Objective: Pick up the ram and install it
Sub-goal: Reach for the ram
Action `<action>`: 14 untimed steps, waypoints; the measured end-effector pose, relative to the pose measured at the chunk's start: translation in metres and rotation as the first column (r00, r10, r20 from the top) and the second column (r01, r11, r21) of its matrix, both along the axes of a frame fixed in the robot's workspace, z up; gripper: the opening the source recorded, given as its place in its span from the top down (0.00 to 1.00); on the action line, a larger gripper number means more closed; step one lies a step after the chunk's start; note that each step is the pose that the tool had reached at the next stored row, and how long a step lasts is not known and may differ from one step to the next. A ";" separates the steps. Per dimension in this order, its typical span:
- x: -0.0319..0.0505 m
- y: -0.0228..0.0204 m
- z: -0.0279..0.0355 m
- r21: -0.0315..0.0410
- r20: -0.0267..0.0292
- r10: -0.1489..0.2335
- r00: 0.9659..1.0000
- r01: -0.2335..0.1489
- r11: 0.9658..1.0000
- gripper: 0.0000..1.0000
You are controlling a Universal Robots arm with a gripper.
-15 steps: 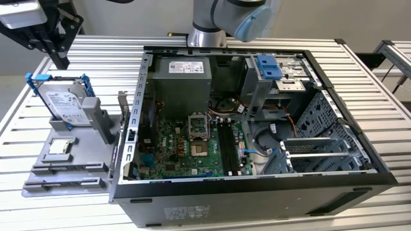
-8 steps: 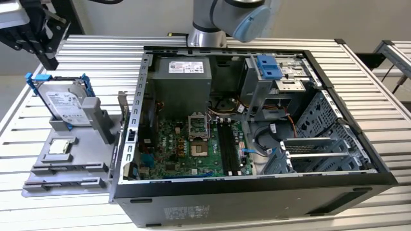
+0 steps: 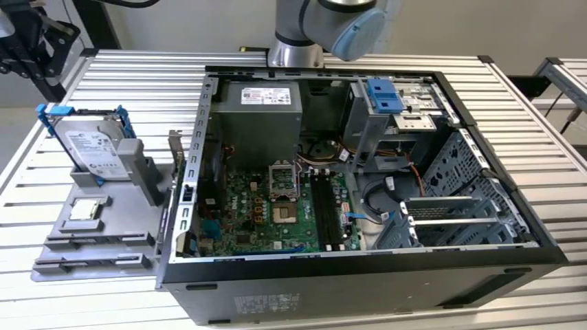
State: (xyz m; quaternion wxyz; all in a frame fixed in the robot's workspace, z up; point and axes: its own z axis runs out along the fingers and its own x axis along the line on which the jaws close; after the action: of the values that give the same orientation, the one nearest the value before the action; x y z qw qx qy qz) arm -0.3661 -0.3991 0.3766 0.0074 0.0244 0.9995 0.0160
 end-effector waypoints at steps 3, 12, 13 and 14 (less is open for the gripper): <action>-0.0002 -0.0005 0.0001 0.000 0.000 0.000 1.000 0.000 1.000 1.00; -0.0001 -0.0280 0.0000 0.000 -0.005 0.000 1.000 0.000 1.000 1.00; -0.0001 -0.0313 0.0000 0.000 -0.005 0.000 1.000 0.000 1.000 1.00; -0.0001 -0.0343 0.0000 0.000 -0.005 0.000 1.000 0.000 1.000 1.00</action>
State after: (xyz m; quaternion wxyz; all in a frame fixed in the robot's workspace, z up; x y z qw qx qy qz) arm -0.3661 -0.4334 0.3766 0.0047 0.0244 0.9996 0.0159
